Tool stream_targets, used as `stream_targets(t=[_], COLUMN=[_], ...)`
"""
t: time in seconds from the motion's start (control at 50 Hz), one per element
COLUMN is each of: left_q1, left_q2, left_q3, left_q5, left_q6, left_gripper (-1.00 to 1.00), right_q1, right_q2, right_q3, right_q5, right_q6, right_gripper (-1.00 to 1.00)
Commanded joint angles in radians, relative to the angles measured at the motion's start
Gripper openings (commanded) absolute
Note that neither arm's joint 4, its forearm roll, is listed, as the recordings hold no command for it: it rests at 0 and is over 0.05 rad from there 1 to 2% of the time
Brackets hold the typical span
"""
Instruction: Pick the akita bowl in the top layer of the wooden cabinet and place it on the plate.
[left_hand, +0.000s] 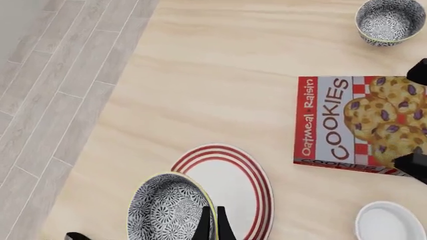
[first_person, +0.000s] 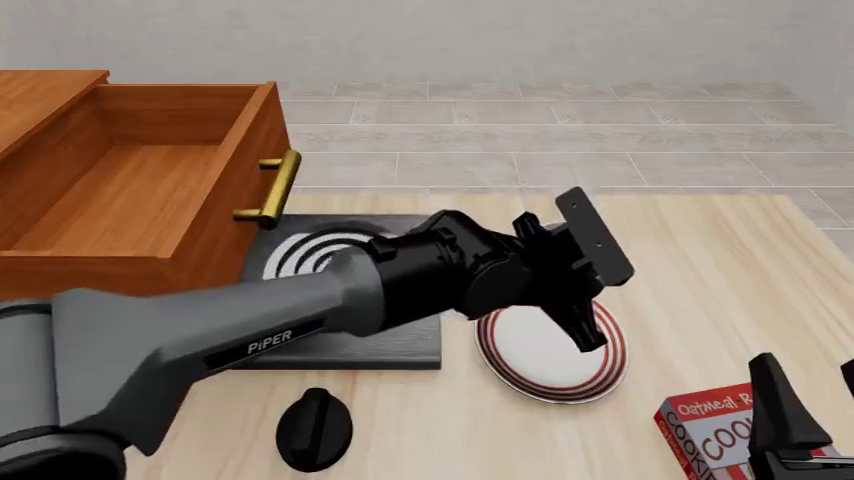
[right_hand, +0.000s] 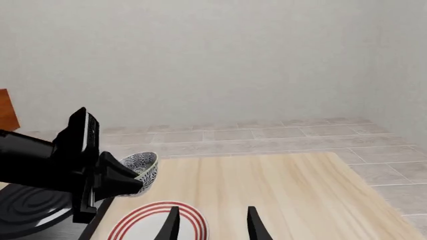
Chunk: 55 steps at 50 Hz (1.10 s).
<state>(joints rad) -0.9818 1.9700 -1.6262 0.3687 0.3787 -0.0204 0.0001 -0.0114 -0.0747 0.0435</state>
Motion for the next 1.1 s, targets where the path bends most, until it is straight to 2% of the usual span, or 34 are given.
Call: stream_targets(t=[0.02,0.36,0.44,0.48,0.76,0.96,1.0,1.1], left_q1=[-0.005,0.013,0.02,0.011,0.005,-0.001,-0.005,-0.005], left_q2=[0.039,0.097,0.11,0.131,0.142,0.165,0.176,0.181], left_q3=[-0.038,-0.063,-0.075,-0.104,-0.088,-0.105,-0.119,-0.117], left_q5=[0.023,0.041,0.06,0.095,0.086,0.1,0.114,0.109], left_q6=[-0.028,-0.063,-0.086,-0.126,-0.133,-0.149,-0.171,-0.165], left_gripper=[-1.0,-1.0,-1.0,-1.0,-1.0,-1.0,-1.0,-1.0], right_q1=[-0.001,-0.002,-0.003,-0.003,-0.003,-0.004,-0.003,-0.003], right_q2=[0.0,0.0,0.0,0.0,0.0,0.0,0.0,0.0], right_q3=[0.0,-0.001,-0.001,-0.001,-0.001,0.0,0.0,-0.001], right_q5=[0.001,0.002,0.002,0.002,0.001,0.0,0.001,0.001], right_q6=[0.002,0.006,0.006,0.006,0.007,0.007,0.007,0.007], right_gripper=[1.0,1.0,1.0,1.0,1.0,1.0,1.0,1.0])
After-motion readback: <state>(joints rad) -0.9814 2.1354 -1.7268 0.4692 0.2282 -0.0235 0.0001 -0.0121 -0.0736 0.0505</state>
